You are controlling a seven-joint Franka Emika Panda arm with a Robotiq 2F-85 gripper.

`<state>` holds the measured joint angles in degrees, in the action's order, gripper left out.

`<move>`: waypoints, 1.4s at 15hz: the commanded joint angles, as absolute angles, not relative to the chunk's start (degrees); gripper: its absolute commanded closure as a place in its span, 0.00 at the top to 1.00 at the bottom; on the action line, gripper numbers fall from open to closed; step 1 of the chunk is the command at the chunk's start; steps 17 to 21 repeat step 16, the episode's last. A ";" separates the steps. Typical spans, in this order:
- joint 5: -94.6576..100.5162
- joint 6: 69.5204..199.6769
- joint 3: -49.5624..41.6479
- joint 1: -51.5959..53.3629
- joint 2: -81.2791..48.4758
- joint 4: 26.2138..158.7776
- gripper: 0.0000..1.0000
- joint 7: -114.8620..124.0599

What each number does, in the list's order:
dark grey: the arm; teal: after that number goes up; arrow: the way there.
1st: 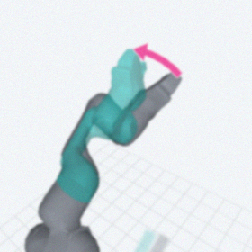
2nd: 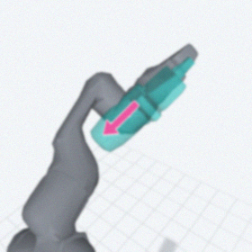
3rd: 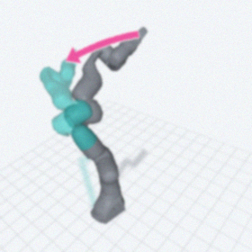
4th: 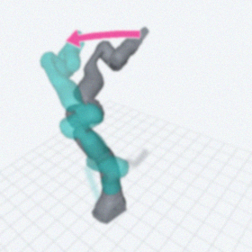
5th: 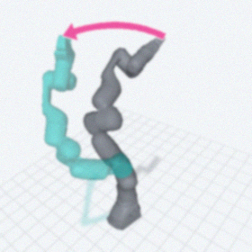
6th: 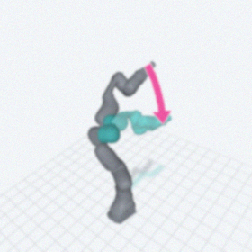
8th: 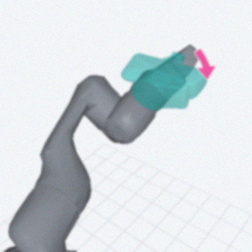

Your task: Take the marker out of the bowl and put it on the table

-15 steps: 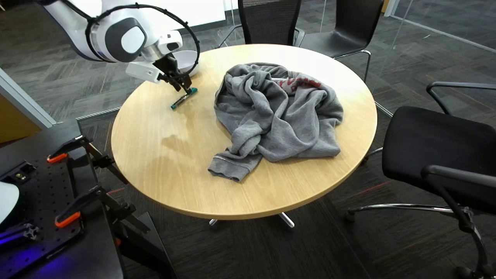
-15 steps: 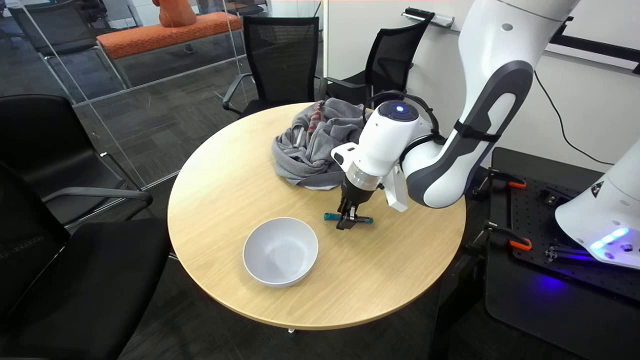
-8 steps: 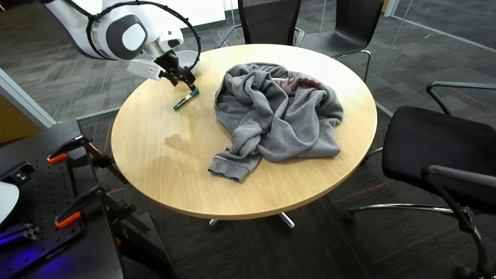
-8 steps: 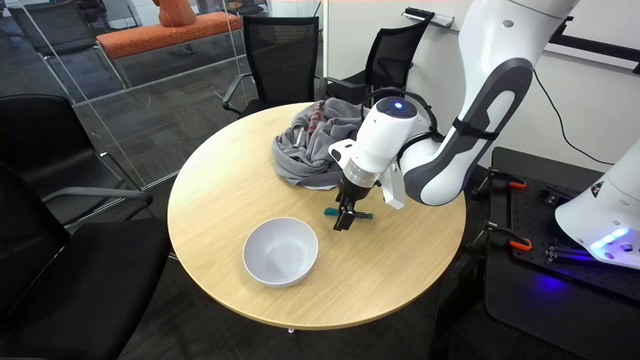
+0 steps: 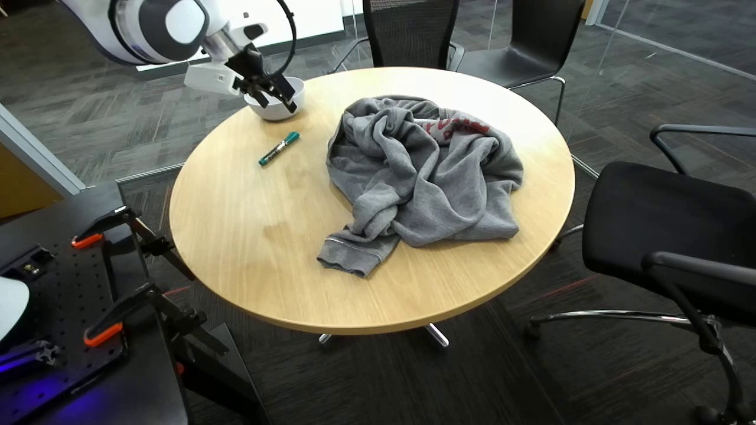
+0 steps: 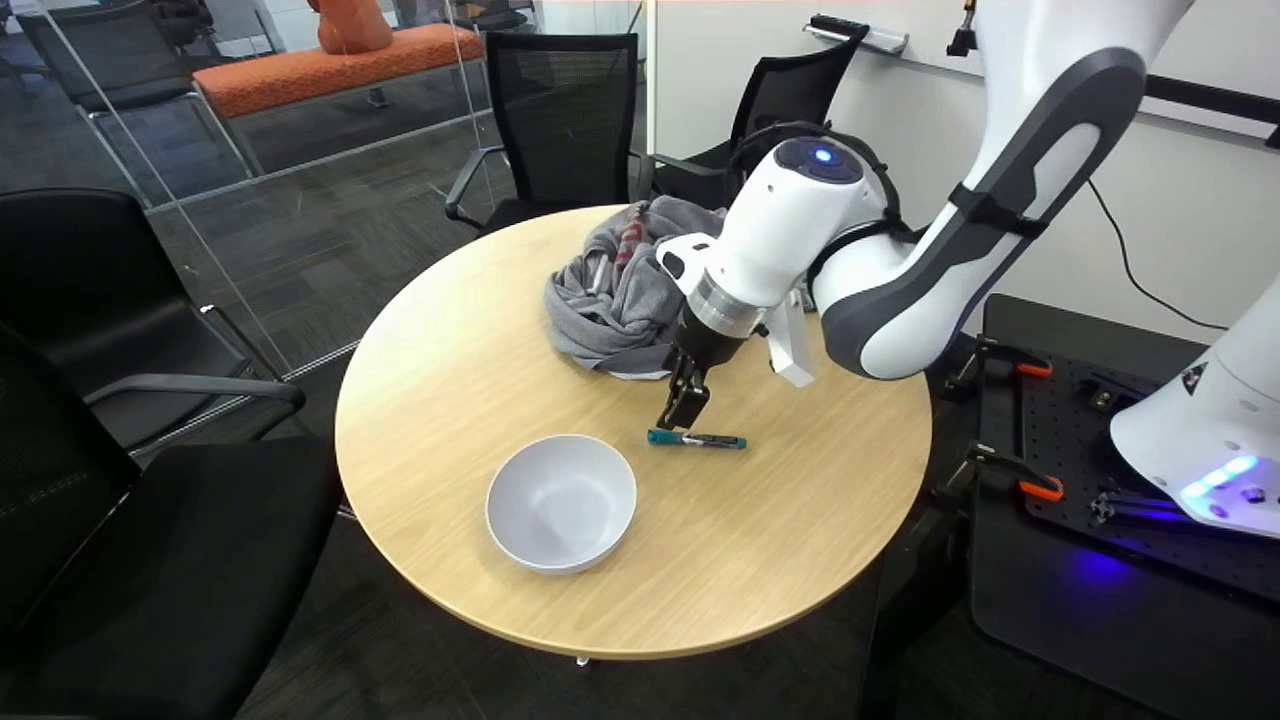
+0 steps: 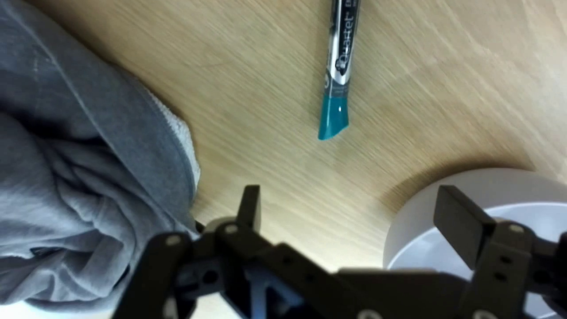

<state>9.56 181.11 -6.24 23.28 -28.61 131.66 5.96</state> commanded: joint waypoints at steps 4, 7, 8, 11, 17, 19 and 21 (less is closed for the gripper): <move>9.81 170.31 -8.03 26.76 -13.75 139.99 1.00 8.28; 11.73 164.65 -5.06 24.46 -9.12 141.57 1.00 10.53; 12.17 163.25 -4.02 23.72 -8.02 141.89 1.00 11.12; 12.28 164.29 -0.45 20.47 -10.21 140.14 1.00 10.32; 12.26 164.32 0.28 19.44 -10.84 140.09 1.00 10.15; 12.26 164.32 0.28 19.44 -10.84 140.09 1.00 10.15; 12.26 164.32 0.28 19.44 -10.84 140.09 1.00 10.15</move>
